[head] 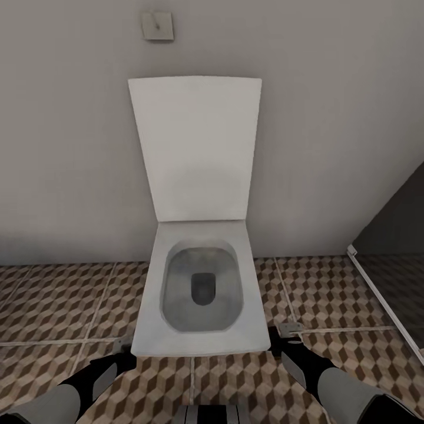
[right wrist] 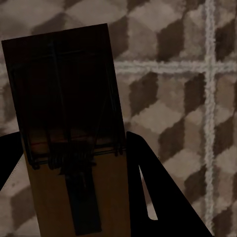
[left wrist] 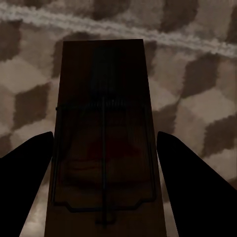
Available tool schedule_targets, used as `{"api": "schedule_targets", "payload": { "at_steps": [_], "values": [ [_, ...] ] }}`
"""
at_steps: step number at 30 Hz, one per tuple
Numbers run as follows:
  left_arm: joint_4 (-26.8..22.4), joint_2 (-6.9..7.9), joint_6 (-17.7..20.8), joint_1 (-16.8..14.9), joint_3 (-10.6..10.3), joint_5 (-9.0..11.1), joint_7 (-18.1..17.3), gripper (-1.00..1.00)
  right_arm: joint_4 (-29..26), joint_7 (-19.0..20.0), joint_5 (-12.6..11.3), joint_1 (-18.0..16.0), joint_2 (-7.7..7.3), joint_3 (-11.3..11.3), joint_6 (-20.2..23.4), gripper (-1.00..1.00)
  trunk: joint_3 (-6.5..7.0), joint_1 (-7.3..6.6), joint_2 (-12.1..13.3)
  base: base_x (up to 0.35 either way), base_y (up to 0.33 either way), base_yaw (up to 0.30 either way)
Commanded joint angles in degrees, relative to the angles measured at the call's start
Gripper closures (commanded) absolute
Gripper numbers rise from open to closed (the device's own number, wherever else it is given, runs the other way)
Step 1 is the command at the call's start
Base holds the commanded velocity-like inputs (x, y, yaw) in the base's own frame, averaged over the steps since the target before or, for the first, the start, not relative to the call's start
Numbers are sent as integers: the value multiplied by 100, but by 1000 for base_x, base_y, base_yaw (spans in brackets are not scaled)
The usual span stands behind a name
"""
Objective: Take the four mousetraps from the cabinet in the bathroom and place them on the bathroom floor. Make sure all four end up on the same floor surface, and ensure that at least two of them are either under or directly next to the same bathroom sink.
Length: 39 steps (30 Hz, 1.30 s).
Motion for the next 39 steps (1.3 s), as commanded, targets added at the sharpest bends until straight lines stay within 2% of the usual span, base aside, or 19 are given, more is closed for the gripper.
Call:
{"api": "schedule_targets", "payload": {
  "at_steps": [1,9,29,39],
  "values": [
    [-16,6,29,0,-40,46,28,100,-20,-38,-56,-1,-4,51,33,100,-4,-1,-2,-38,68,0],
    [-16,5,34,-1,-38,46,67,100,-19,-29,-53,-1,-5,56,37,100,-4,-1,-2,-60,119,0],
    [-16,-3,32,-1,-36,46,73,100,-19,-119,-57,-1,-35,39,46,100,-4,-1,-2,-3,7,1],
    [-16,-3,32,1,-53,46,73,100,-19,-180,-71,-1,-50,7,39,100,-4,-1,-2,0,0,100]
  ]
}}
